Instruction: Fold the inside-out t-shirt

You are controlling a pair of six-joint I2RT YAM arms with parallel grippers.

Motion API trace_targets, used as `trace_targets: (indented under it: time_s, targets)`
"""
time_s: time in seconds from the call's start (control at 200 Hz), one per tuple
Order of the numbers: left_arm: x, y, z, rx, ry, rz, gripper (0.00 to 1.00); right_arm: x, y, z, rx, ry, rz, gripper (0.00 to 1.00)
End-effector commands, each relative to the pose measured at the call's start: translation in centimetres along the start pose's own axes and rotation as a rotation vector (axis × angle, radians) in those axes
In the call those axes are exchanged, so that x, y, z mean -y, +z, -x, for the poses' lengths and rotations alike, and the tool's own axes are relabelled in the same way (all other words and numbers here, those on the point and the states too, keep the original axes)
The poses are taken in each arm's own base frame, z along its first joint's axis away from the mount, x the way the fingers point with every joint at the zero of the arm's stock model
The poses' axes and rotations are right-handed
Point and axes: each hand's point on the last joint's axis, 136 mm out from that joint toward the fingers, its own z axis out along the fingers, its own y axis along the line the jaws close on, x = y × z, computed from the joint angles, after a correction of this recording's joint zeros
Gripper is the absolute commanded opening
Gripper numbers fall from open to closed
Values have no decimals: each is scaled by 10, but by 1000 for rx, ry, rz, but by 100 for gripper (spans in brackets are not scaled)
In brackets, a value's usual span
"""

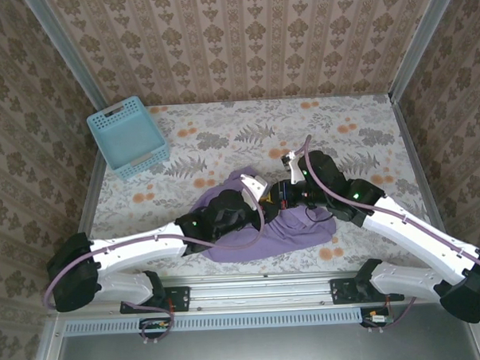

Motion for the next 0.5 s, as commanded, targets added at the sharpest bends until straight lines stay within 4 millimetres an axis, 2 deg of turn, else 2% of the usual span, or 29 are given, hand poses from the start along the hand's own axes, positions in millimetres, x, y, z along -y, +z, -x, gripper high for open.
trace_targets:
  time_s: [0.0, 0.13, 0.23, 0.285, 0.395, 0.495]
  targets:
    - [-4, 3, 10, 50, -2, 12, 20, -7, 1, 0, 3, 20, 33, 0]
    - [-8, 0, 10, 56, -4, 29, 7, 7, -1, -1, 8, 11, -36, 0]
    - [-7, -3, 9, 50, -4, 25, 0, 28, -6, 1, 23, 2, -138, 0]
    - [-7, -5, 8, 45, -6, 23, 0, 36, -10, 3, 34, -14, -184, 0]
    - [-9, -9, 8, 43, -18, 25, 0, 39, -19, 7, 58, -64, -213, 14]
    - [-15, -12, 6, 26, -51, 32, 0, 42, -28, 3, 65, -125, -220, 28]
